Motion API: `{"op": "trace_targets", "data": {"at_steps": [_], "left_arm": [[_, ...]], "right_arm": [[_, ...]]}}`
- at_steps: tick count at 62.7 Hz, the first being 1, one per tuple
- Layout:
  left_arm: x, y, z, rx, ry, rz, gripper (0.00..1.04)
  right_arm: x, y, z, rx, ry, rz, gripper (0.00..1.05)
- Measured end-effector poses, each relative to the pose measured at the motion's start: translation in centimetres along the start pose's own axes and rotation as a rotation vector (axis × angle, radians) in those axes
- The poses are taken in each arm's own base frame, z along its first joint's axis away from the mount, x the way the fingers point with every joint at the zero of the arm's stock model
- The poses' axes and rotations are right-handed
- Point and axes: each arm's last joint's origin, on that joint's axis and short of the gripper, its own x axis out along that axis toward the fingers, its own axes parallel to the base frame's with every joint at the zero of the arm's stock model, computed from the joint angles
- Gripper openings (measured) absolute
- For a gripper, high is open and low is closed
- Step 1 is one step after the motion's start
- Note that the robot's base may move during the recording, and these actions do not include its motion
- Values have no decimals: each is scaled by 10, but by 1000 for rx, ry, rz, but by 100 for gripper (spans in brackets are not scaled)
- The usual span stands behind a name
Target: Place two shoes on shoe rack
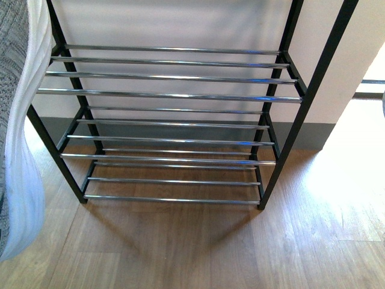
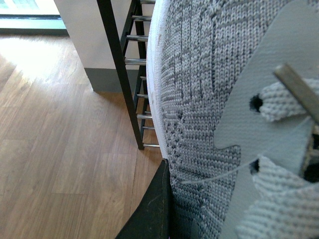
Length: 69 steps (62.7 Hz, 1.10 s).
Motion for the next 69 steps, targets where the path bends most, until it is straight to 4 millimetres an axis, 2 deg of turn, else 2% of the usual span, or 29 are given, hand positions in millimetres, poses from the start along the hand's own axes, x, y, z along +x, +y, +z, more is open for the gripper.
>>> {"op": "trace_targets", "data": {"at_steps": [69], "left_arm": [[0,0,0,0,0,1,6]], "right_arm": [[0,0,1,-1,-3,1,1]]}}
